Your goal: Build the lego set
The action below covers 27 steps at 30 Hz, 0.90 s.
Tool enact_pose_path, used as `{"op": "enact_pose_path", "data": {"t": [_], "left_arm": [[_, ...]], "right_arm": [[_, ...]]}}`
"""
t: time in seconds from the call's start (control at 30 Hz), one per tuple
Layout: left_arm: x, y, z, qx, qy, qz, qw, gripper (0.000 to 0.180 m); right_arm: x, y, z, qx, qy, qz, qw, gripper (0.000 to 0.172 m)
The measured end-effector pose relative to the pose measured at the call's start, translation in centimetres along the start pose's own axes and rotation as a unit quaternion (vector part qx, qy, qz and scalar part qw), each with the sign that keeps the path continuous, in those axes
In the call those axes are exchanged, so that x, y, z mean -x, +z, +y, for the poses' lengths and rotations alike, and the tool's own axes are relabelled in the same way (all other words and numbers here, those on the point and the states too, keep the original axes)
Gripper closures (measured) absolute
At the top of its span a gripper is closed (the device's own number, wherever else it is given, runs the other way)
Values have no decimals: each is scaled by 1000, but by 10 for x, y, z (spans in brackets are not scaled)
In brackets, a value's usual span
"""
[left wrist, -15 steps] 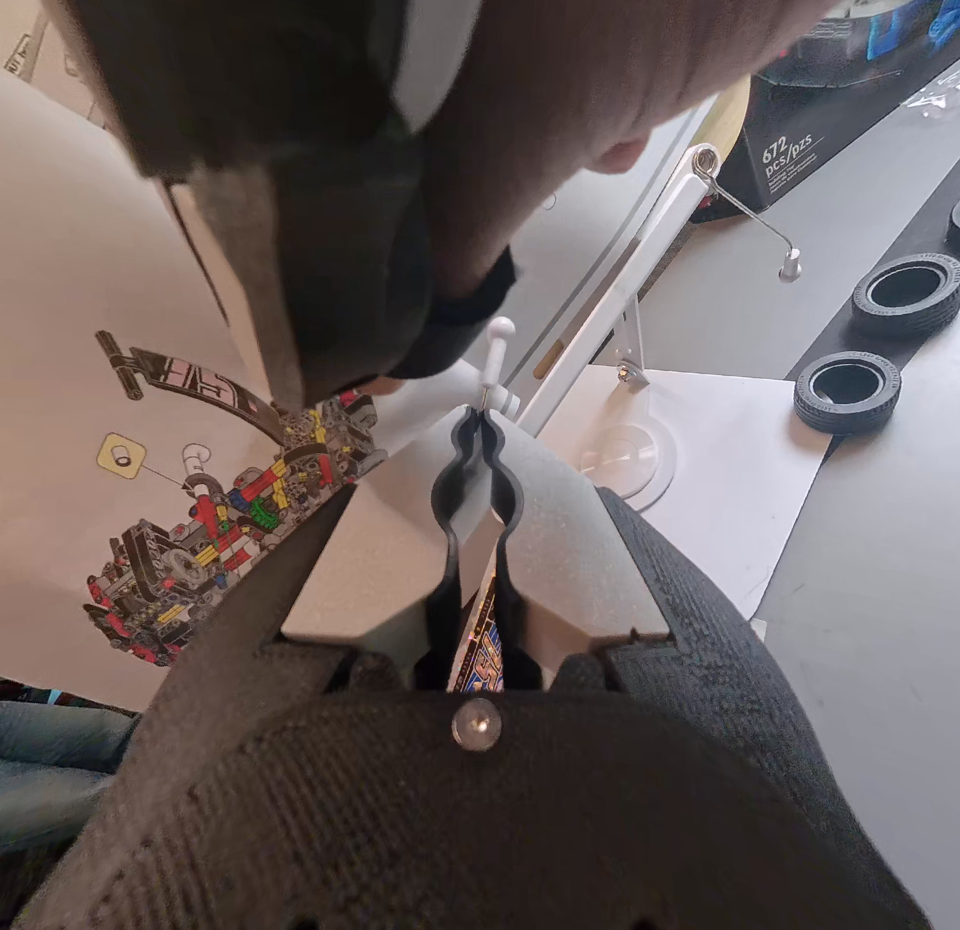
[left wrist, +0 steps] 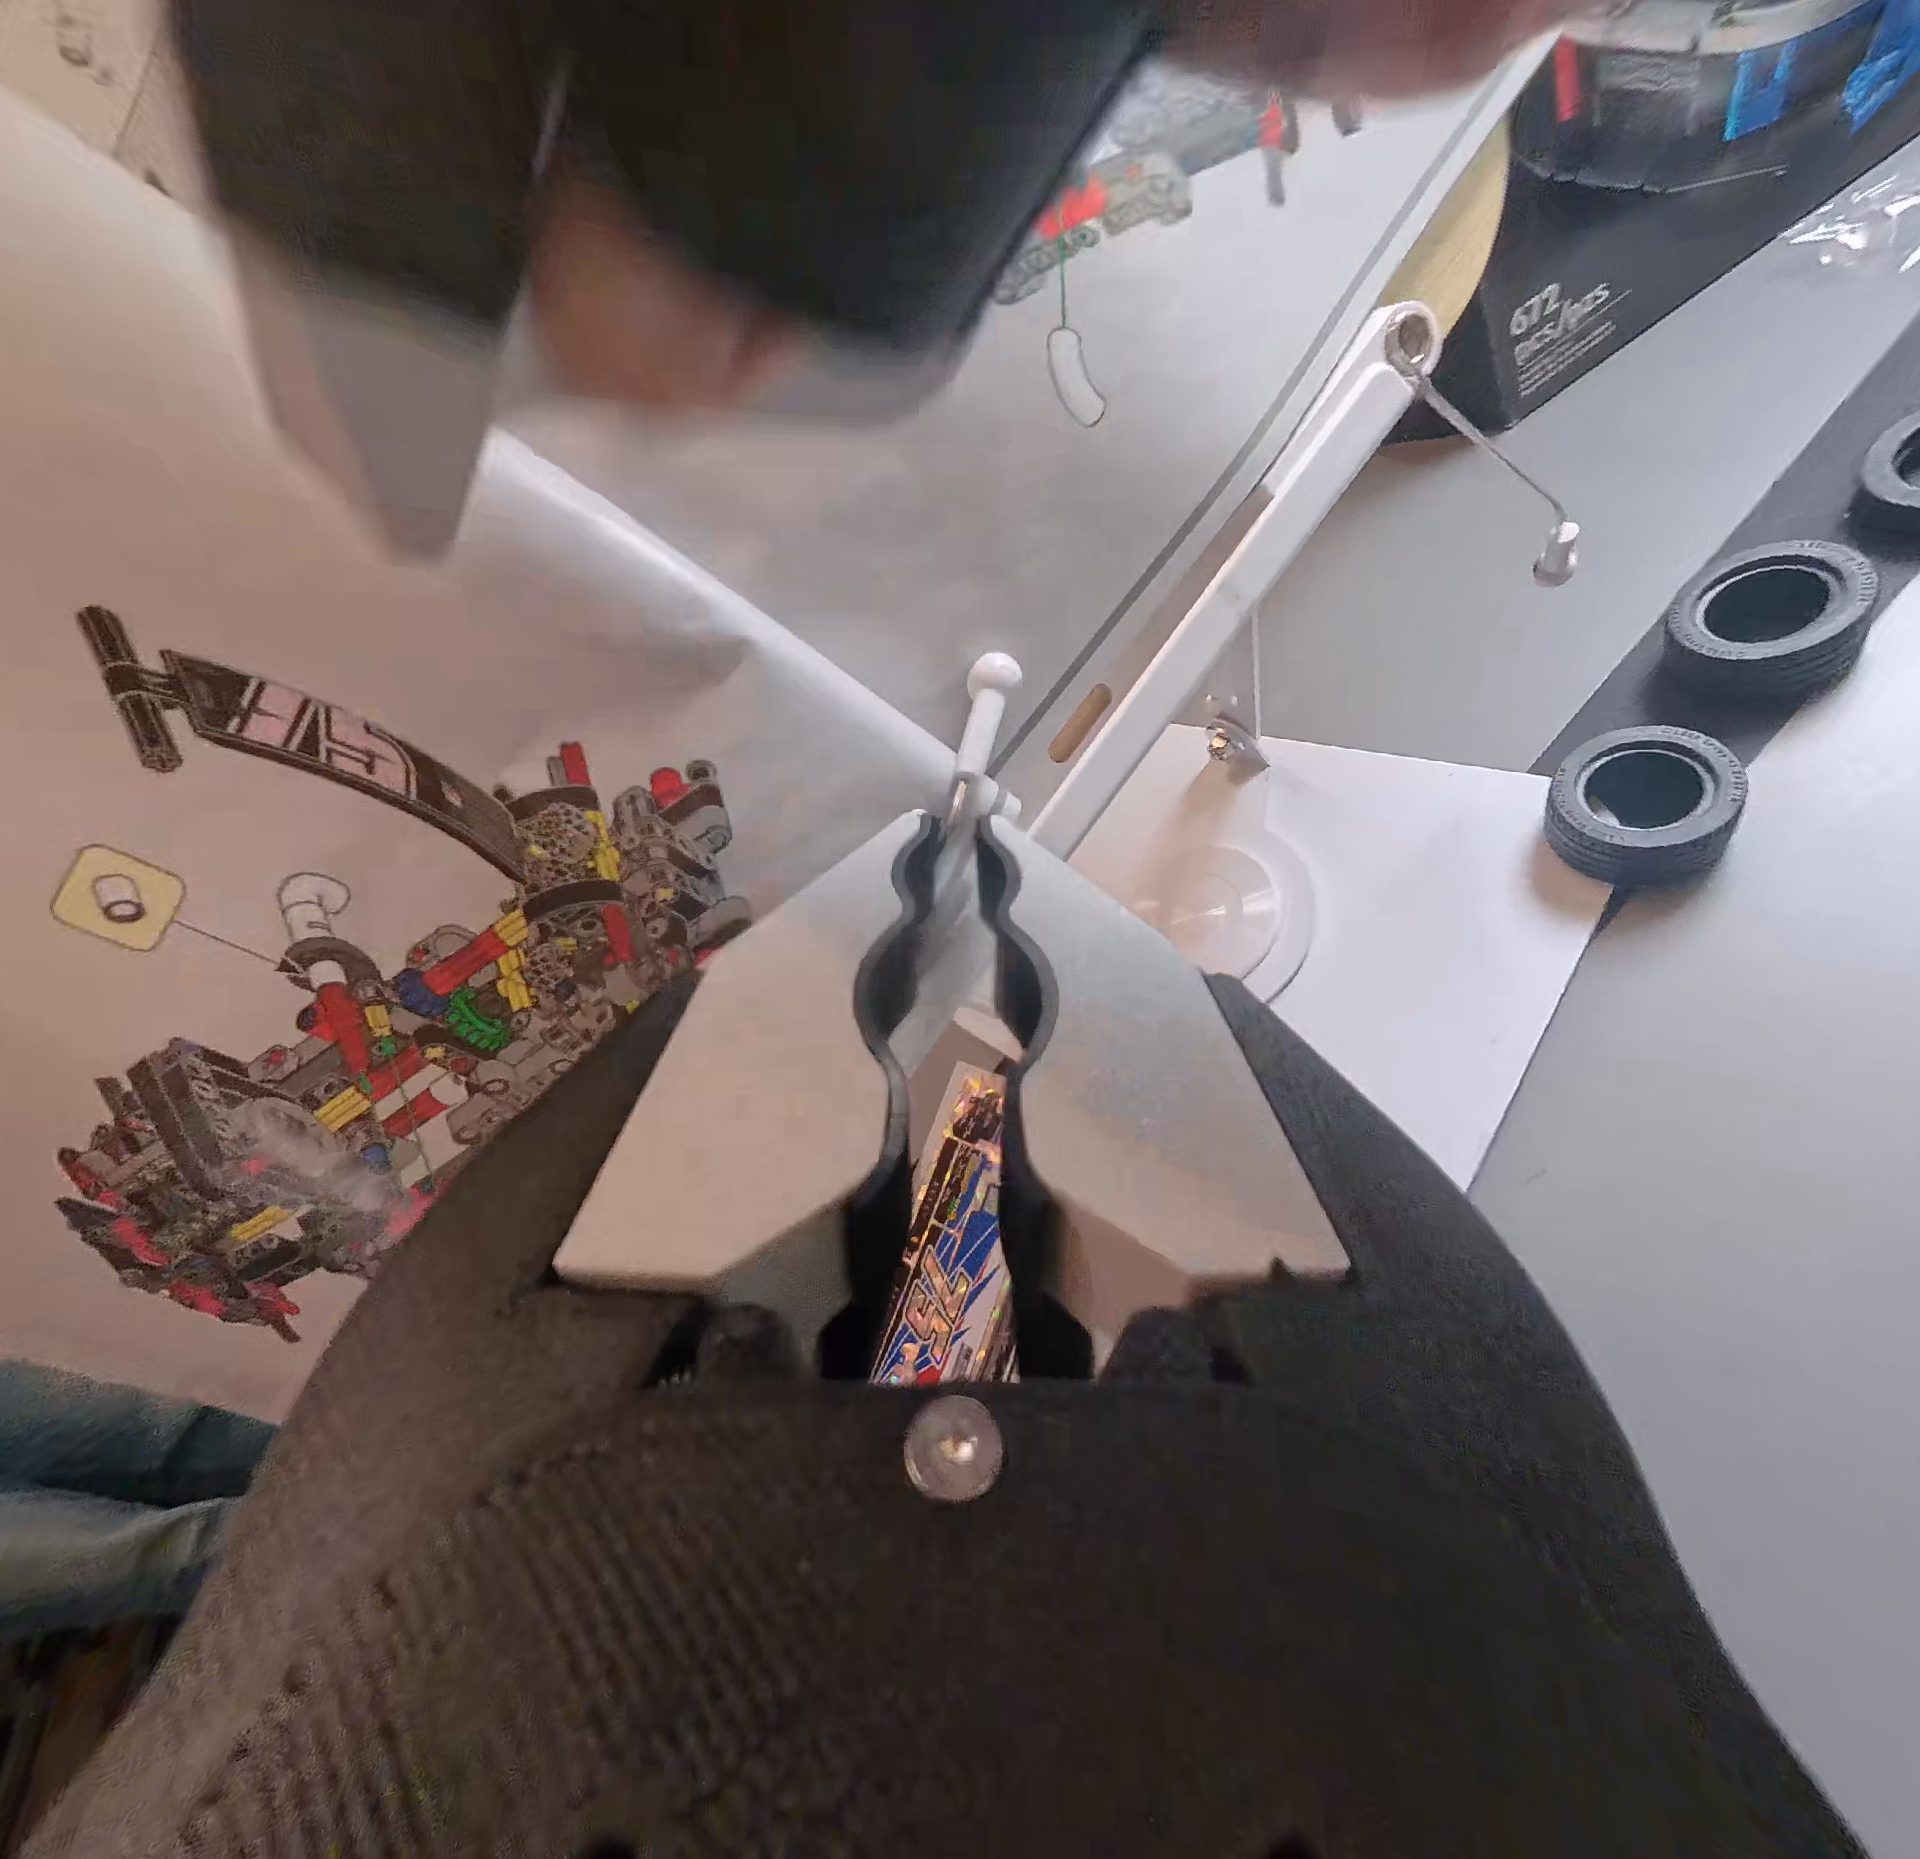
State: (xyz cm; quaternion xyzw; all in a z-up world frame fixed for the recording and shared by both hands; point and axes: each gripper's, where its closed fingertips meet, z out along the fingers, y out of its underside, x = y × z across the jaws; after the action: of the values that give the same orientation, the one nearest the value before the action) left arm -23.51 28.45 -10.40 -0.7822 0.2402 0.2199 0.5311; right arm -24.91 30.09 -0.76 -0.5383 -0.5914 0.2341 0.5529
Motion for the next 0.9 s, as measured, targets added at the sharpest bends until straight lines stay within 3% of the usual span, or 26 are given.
{"op": "enact_pose_path", "data": {"t": [0.03,0.23,0.43,0.57,0.67,0.77,0.9], "left_arm": [[-1,-3,-1,-6,-5,5,1000,169],[1,-25,-16,-57,-30,14,998,164],[-22,-17,-47,-69,-27,40,996,164],[-43,4,-63,-44,-5,45,998,168],[-45,24,-60,-5,6,25,1000,173],[-43,39,-53,19,6,6,1000,180],[-40,49,-48,30,6,-11,999,180]], "right_arm": [[-8,-14,6,-13,9,13,1000,161],[-36,-86,104,1,16,78,997,159],[-23,-92,206,62,14,92,994,137],[-24,-75,217,65,-36,134,988,126],[-12,-57,216,64,-15,100,993,129],[-2,-48,209,63,-48,77,994,170],[-32,-72,209,109,-118,146,976,172]]}}
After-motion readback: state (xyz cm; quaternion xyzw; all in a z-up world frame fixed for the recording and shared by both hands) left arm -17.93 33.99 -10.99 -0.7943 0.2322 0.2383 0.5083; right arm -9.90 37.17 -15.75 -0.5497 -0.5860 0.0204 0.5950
